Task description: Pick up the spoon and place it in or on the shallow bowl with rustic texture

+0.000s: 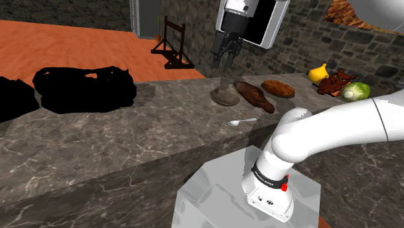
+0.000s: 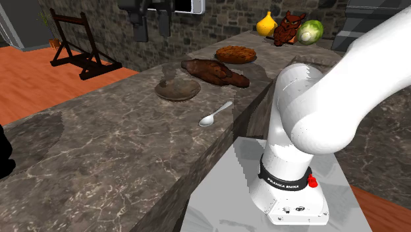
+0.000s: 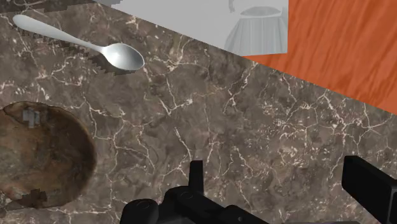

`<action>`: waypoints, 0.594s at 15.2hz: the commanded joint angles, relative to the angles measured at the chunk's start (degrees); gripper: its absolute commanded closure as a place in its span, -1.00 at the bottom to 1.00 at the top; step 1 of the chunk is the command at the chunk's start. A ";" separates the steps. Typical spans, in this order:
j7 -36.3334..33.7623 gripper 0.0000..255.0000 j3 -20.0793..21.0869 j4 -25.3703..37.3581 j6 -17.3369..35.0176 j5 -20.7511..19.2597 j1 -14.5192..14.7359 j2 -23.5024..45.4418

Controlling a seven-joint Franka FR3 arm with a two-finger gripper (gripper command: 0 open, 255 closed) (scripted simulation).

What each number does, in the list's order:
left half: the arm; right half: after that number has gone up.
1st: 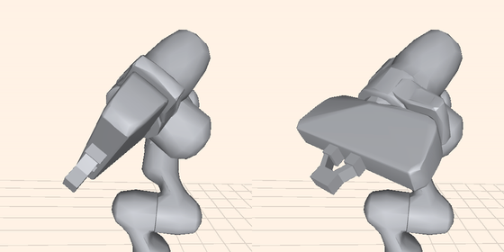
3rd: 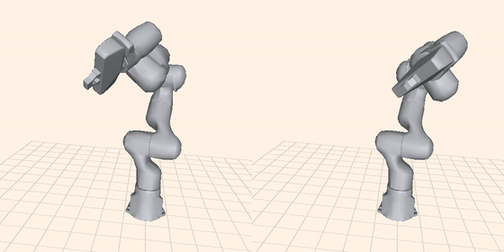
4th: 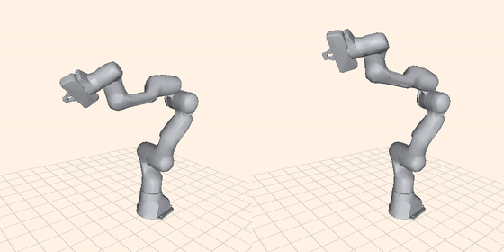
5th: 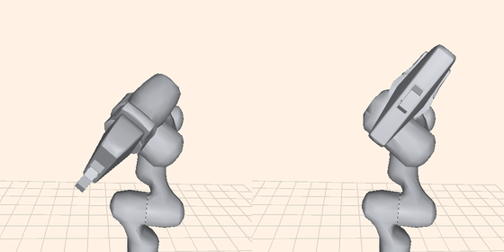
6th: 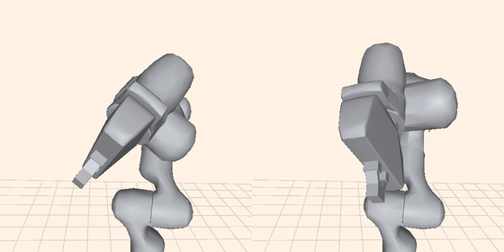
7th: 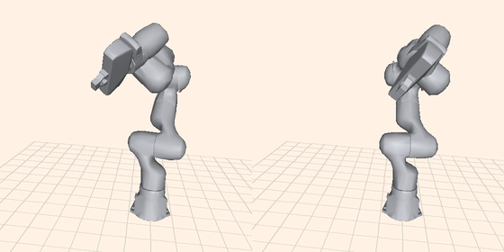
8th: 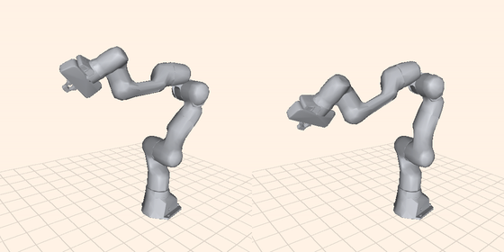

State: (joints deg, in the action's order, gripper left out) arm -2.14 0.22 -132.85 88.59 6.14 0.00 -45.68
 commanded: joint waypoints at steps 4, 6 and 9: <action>-0.14 -1.00 -0.68 -4.02 2.37 -1.47 -1.39 1.01; -0.26 -1.00 -1.17 -6.58 4.02 -2.51 -2.38 1.84; -0.48 -1.00 -1.97 -10.23 6.59 -4.16 -3.95 3.36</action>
State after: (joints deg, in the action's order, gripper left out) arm -2.85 -1.22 -141.53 94.06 2.75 -3.29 -42.79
